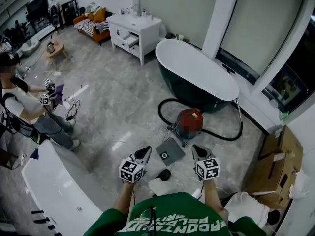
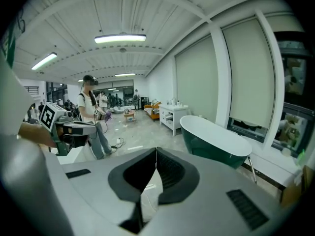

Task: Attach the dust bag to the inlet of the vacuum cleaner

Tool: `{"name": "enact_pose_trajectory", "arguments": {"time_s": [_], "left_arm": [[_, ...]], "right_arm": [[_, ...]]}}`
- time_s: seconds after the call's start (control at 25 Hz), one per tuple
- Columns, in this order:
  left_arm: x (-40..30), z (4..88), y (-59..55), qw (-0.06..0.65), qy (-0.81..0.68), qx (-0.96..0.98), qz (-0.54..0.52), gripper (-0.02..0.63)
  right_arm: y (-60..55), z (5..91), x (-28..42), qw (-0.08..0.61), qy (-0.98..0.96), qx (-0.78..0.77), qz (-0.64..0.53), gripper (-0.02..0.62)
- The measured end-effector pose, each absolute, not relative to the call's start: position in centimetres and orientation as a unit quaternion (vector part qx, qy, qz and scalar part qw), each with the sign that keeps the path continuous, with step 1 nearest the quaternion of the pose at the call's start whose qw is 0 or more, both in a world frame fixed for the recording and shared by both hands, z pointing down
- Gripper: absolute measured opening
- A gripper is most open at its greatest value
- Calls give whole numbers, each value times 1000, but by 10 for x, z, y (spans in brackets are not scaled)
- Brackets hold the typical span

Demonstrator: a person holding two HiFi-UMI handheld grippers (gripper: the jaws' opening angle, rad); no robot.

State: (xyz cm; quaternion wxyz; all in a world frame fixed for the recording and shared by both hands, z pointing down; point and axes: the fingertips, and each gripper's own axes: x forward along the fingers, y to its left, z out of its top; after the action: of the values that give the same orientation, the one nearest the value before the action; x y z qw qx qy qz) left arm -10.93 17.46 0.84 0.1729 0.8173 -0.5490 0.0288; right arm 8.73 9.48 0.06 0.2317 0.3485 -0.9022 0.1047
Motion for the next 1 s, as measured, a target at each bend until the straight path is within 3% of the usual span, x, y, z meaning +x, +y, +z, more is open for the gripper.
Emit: {"name": "enact_pose_trajectory", "arguments": {"time_s": [0.44,1.0], "left_arm": [[-140,0,97,153,-538,828,48,5],[-108,-5,26,134,-478,865,65,5]], "right_arm": [[19,-9,60,202,-897,376,112,11],[-2,-23,93,186,-871,442,112,11]]}}
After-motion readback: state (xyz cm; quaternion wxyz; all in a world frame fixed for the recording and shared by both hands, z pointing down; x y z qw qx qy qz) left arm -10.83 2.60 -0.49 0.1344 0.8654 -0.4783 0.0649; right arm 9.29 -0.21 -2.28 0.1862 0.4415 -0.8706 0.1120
